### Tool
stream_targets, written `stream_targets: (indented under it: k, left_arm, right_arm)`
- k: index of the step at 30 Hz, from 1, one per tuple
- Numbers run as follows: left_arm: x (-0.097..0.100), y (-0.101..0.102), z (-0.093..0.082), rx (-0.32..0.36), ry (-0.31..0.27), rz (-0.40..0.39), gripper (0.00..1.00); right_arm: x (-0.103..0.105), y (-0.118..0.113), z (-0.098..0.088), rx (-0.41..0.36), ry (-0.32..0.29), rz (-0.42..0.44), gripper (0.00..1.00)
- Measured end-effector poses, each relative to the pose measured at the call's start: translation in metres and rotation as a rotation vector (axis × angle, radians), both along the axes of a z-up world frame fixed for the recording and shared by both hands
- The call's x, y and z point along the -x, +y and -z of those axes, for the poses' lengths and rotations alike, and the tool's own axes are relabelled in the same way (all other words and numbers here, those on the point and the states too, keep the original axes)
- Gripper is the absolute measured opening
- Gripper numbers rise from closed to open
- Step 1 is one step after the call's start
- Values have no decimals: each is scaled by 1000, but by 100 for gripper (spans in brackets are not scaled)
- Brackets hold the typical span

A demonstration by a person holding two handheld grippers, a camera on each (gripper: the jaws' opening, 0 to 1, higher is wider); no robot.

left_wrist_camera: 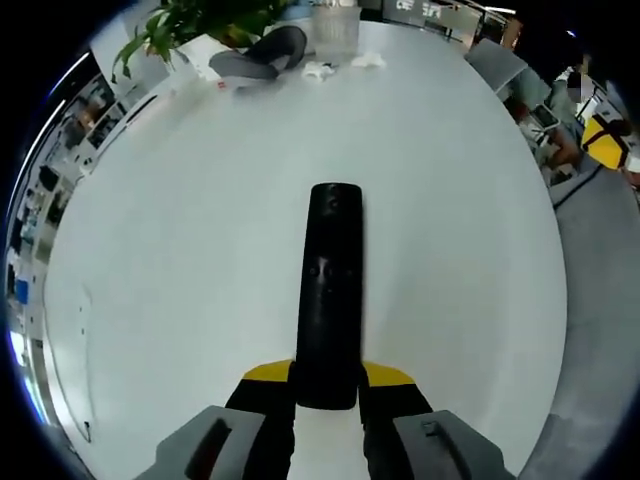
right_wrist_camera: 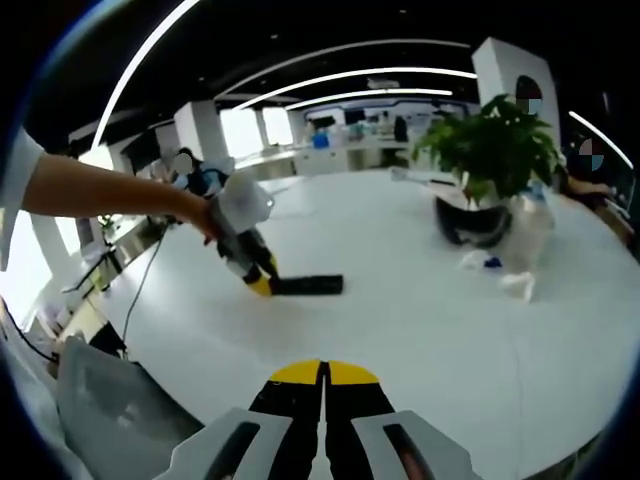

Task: Press the specified remote control buttons in sequence, fully releasing each button before pressing the next.

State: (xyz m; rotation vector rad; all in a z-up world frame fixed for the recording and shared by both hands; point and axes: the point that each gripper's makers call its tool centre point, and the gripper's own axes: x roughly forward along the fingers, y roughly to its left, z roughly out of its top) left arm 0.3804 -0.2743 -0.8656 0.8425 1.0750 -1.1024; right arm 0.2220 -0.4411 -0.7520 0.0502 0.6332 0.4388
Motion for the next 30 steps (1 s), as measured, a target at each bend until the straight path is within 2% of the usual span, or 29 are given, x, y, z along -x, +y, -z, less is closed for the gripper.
stream_targets:
  k: [30]
  left_arm:
    - [36,-4,0,-11,5,2,23]
  right_arm:
    - [1,0,-1,-20,3,-2,0]
